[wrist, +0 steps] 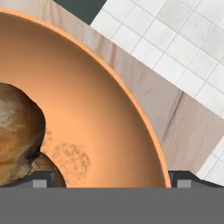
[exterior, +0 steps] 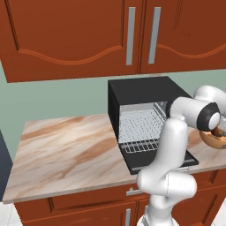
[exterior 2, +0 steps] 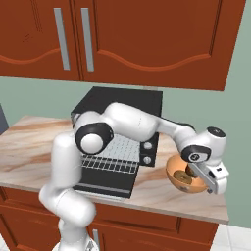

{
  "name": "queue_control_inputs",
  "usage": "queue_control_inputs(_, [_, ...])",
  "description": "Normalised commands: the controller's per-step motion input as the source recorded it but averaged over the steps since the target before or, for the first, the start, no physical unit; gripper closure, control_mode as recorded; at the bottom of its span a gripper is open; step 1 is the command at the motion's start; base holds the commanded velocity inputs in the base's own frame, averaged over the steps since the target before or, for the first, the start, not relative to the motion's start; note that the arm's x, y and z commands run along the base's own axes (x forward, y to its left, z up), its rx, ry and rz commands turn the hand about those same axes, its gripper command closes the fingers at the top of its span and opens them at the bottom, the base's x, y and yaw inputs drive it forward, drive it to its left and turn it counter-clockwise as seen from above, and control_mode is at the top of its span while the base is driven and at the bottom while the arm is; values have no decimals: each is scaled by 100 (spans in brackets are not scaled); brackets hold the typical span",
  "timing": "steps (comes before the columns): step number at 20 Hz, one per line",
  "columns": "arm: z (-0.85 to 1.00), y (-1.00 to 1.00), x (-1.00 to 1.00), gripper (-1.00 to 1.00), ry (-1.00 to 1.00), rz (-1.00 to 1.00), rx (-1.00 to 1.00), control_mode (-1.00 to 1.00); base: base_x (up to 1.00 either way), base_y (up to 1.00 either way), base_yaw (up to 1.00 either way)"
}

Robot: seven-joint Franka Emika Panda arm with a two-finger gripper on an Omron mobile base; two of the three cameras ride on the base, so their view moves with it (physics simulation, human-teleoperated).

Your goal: Pick up the heated bread from the toaster oven and place it in the bowl. Then move the bread bowl to the dining counter.

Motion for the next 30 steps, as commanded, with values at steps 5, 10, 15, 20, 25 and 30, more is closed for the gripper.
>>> queue_control_inputs(5, [-35,0,0,-100,0,-2,4,-100,0,0,0])
queue_control_inputs(10, [-39,0,13,-100,0,-1,5,-100,0,0,0])
queue_control_inputs(15, [-48,3,9,100,-4,-3,7,-100,0,0,0])
queue_control_inputs(20, [-4,4,8,100,-1,-7,0,-100,0,0,0])
queue_control_inputs(25, [17,27,0,100,-4,-6,-1,-100,0,0,0])
queue_control_inputs(30, [36,77,0,100,-7,-12,-13,-100,0,0,0])
